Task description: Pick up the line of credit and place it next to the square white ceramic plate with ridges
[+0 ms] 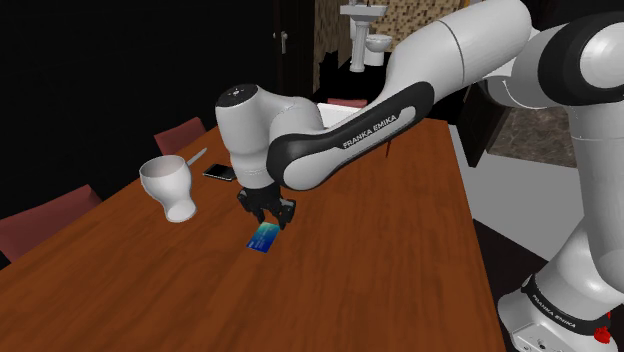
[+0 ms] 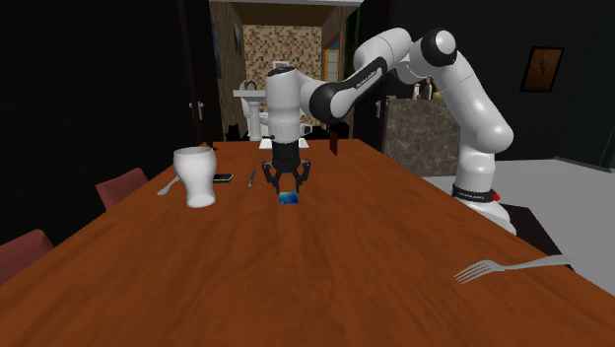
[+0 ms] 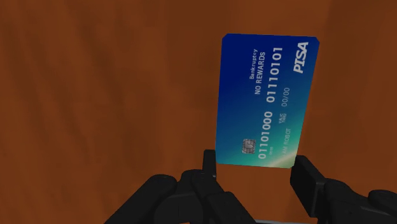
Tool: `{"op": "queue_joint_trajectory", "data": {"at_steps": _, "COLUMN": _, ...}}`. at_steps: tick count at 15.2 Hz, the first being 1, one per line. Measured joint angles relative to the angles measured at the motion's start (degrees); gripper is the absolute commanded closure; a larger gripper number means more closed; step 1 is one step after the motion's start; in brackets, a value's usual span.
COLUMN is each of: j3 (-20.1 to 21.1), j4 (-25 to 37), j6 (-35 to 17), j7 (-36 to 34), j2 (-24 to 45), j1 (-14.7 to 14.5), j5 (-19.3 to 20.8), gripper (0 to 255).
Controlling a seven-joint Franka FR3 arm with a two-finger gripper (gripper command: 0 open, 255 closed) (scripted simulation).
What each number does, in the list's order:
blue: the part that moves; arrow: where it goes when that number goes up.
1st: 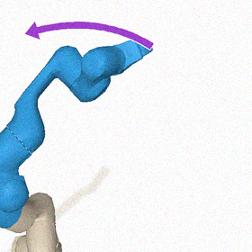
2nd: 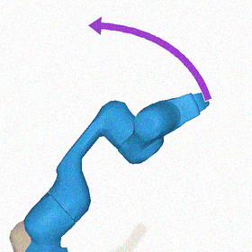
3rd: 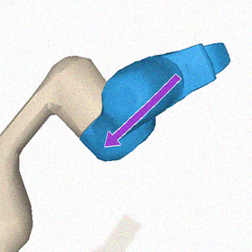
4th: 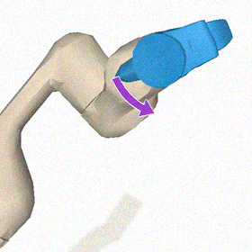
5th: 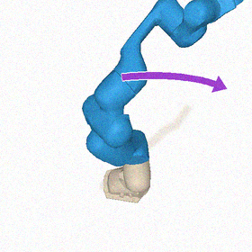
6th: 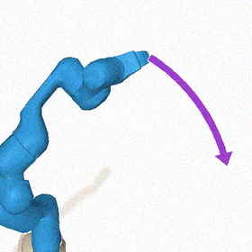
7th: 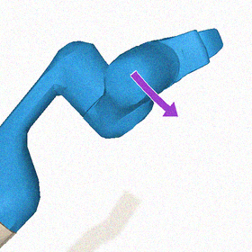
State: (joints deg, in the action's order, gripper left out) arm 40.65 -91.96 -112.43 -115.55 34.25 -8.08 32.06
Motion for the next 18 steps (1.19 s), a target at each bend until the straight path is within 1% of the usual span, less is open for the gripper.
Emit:
{"op": "queue_joint_trajectory", "data": {"at_steps": 6, "j3": 0.2, "j4": 0.1, "j6": 0.6, "j7": 0.2, "j2": -0.5, "j1": 0.2, "j5": -0.4, "gripper": 255}}
{"op": "queue_joint_trajectory", "data": {"at_steps": 18, "j3": 1.8, "j4": 4.7, "j6": 7.4, "j7": 2.8, "j2": -3.5, "j1": 0.5, "j5": -3.1, "gripper": 255}}
